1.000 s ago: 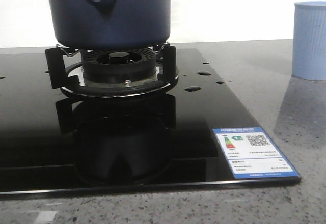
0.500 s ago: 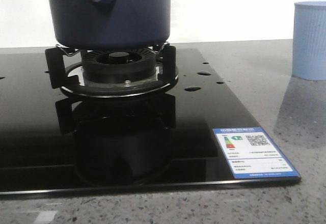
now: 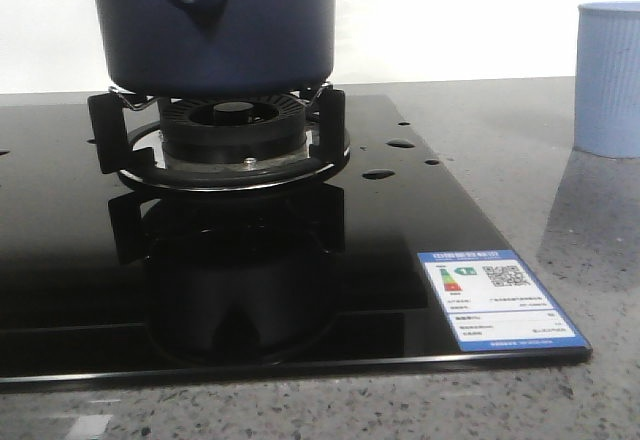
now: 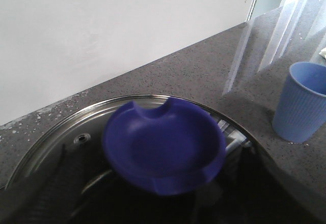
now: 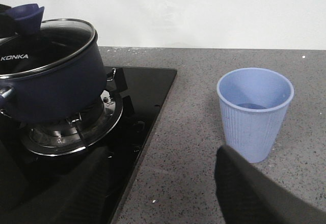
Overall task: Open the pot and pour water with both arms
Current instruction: 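Grasp the blue knob with the left gripper and lift the glass lid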
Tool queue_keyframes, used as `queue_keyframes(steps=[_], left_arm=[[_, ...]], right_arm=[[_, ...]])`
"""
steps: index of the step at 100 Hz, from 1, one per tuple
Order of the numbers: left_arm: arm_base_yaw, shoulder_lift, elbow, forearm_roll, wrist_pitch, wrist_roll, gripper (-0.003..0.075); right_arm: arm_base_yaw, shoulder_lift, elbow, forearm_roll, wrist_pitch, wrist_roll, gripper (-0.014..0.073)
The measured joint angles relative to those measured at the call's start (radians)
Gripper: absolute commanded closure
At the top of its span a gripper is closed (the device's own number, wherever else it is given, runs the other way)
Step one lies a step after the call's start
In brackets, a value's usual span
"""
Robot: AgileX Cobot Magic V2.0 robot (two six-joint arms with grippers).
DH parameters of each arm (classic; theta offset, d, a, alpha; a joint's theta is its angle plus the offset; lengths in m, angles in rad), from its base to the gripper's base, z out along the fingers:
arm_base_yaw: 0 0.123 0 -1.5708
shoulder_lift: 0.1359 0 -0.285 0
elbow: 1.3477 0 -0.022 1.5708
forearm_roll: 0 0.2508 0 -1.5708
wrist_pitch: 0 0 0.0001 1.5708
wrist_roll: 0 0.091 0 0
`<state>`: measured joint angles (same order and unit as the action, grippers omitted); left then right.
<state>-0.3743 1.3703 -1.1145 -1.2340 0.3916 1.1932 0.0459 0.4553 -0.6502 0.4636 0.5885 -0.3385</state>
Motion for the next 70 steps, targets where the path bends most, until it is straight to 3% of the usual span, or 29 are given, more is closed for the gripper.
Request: queue_keyframes(steps=[40, 70], left_arm=[[0.000, 0.105, -0.076, -0.002, 0.013, 0.004, 0.0162], [-0.005, 0.106, -0.081, -0.004, 0.035, 0.028, 0.0442]], right_arm=[[0.000, 0.000, 0.000, 0.000, 0.000, 0.000, 0.0182], [0.000, 0.000, 0.000, 0.000, 0.000, 0.000, 0.0182]])
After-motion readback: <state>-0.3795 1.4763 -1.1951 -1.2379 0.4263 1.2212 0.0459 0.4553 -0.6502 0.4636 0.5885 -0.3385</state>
